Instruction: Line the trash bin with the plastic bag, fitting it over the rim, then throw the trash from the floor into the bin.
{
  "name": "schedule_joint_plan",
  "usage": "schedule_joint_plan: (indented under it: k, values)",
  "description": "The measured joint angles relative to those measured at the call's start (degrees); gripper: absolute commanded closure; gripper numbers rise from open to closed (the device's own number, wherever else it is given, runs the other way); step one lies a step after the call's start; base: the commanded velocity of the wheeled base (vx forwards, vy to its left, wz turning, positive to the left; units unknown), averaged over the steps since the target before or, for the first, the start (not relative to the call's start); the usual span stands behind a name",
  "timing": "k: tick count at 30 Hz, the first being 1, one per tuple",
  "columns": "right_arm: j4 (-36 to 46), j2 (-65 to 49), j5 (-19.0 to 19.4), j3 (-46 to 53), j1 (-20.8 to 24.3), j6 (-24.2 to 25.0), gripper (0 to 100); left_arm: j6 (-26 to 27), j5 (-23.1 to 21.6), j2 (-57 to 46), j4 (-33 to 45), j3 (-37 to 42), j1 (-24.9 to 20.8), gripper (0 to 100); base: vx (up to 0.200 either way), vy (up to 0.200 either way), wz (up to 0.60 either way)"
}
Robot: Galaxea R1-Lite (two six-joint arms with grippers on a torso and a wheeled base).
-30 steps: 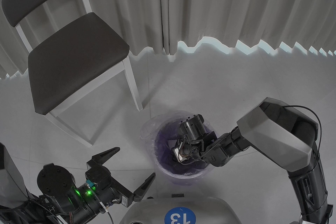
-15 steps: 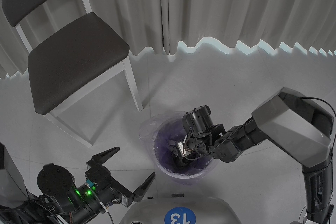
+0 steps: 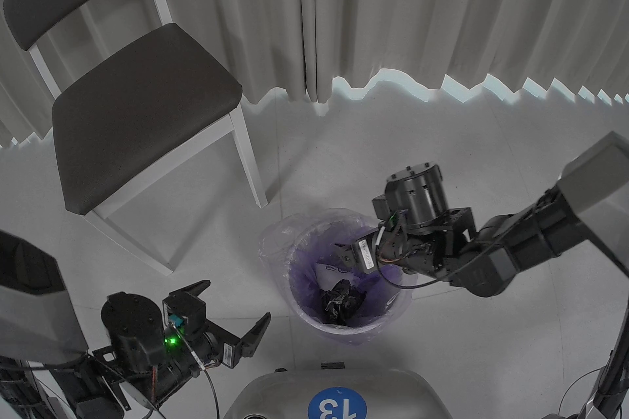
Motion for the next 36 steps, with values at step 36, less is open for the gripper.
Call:
schedule_joint_plan:
  k: [36]
  values:
    - [-38.64, -30.79, -2.35, 43.61, -7.63, 10.40, 0, -2.05, -4.86, 34.54, 18.13, -55.16, 17.25, 0, 0.000, 0.000, 0.00]
